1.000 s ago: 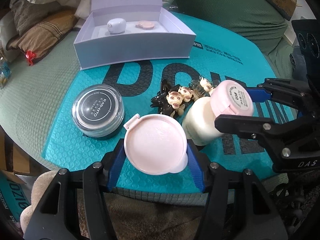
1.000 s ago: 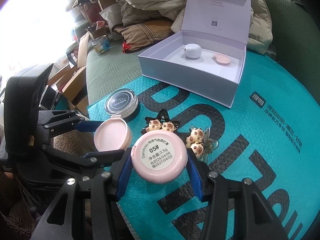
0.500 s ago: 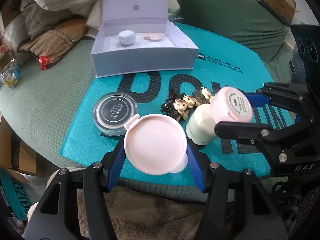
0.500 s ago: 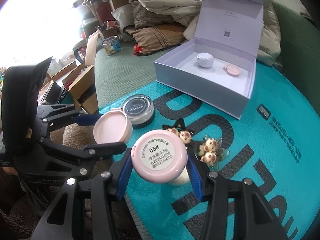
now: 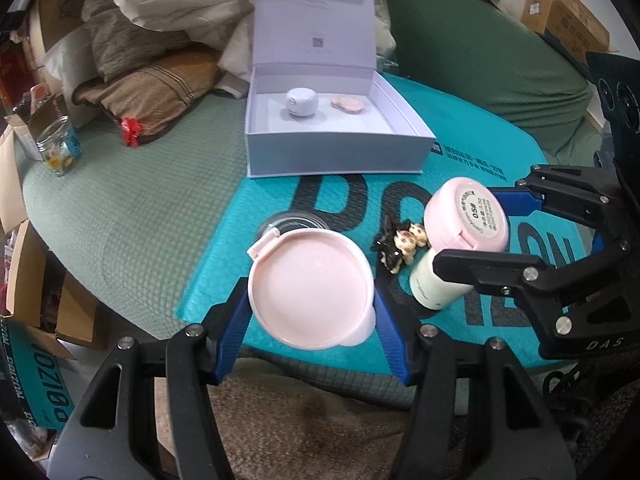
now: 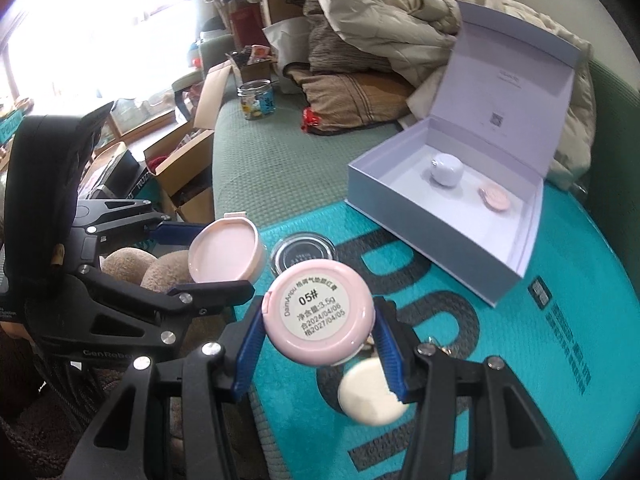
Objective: Organize objects
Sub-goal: 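Lift the pink jar with the right gripper while the left gripper carries the open pink compact toward the box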
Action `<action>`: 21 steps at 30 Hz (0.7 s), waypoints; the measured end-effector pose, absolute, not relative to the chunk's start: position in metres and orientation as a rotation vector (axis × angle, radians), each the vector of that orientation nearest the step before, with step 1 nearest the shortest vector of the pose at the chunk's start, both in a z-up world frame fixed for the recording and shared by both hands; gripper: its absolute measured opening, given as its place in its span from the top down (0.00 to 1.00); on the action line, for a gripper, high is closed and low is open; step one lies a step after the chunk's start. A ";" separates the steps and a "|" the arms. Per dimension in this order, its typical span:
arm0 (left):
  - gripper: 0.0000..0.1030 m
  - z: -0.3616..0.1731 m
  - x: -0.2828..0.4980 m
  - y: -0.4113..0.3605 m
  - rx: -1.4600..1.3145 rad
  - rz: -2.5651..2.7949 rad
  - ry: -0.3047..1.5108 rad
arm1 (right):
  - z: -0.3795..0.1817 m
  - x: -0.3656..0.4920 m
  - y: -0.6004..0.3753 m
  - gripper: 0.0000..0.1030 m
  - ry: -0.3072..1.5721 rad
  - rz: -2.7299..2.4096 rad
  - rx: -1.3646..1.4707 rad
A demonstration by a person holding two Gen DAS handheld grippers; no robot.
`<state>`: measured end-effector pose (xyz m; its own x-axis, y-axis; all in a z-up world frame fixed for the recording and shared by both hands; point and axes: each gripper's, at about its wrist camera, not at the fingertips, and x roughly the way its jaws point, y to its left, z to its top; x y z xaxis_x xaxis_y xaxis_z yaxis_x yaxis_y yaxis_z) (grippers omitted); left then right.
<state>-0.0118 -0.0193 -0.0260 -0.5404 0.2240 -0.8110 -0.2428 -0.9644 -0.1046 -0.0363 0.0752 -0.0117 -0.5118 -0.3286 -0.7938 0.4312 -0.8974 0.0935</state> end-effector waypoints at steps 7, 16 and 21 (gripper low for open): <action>0.44 -0.020 -0.019 -0.036 -1.355 2.581 0.016 | -0.009 -0.053 0.063 0.49 0.181 -2.375 1.202; 0.44 -0.011 -0.038 -0.059 -1.368 2.625 -0.022 | -0.004 -0.085 0.059 0.49 0.201 -2.356 1.176; 0.45 -0.007 -0.052 -0.067 -1.376 2.641 -0.038 | -0.003 -0.103 0.061 0.49 0.209 -2.348 1.170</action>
